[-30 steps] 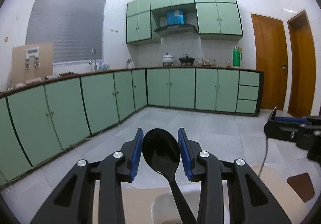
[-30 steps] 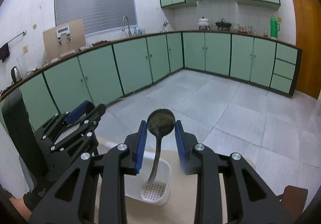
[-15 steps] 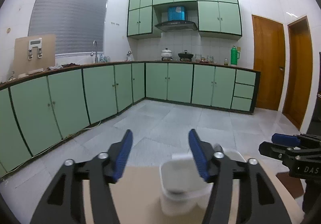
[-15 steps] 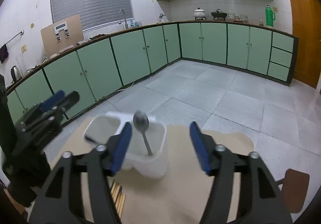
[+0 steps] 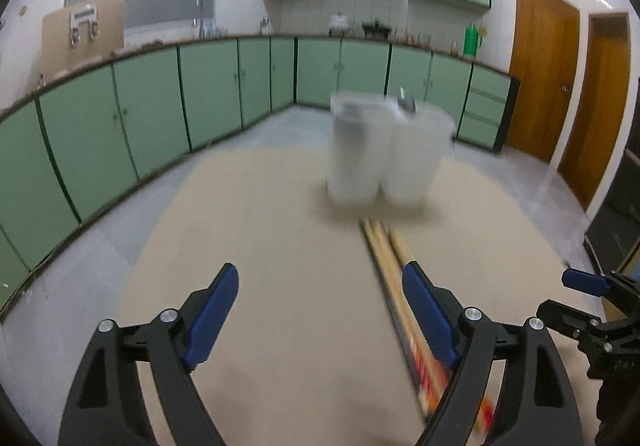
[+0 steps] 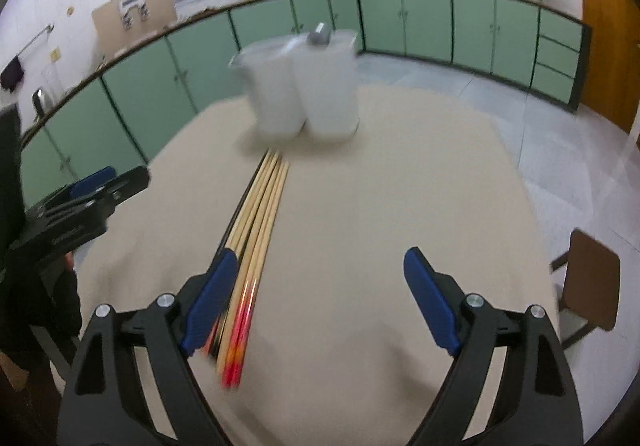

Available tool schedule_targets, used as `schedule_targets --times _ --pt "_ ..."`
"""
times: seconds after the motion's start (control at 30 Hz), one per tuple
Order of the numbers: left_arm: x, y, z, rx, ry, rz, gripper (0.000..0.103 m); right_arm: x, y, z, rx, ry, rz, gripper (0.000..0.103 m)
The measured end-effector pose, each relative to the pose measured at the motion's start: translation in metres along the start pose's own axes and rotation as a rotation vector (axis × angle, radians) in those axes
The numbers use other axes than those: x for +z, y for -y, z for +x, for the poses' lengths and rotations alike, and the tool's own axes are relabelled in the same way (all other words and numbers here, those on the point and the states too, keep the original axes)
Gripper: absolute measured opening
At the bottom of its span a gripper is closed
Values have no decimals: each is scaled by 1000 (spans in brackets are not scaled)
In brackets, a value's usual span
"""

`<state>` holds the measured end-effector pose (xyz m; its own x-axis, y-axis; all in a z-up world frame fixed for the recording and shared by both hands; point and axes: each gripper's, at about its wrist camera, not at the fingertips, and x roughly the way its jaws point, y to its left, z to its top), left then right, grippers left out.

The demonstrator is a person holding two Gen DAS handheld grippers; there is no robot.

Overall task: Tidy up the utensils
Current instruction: 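Move both open tools back over the chopstick bundle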

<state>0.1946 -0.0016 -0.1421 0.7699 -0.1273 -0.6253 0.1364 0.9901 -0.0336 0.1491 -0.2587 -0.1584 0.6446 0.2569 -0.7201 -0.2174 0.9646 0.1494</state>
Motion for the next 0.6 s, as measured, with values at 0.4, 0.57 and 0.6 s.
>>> schedule_targets --times 0.4,0.57,0.6 --pt "-52 1 -14 17 -126 60 83 -53 -35 11 -11 -104 -59 75" --pt "-57 4 -19 8 -135 56 83 -58 -41 17 -49 -116 -88 72" --pt "-57 4 -19 9 -135 57 84 -59 -40 17 -54 -114 -83 72"
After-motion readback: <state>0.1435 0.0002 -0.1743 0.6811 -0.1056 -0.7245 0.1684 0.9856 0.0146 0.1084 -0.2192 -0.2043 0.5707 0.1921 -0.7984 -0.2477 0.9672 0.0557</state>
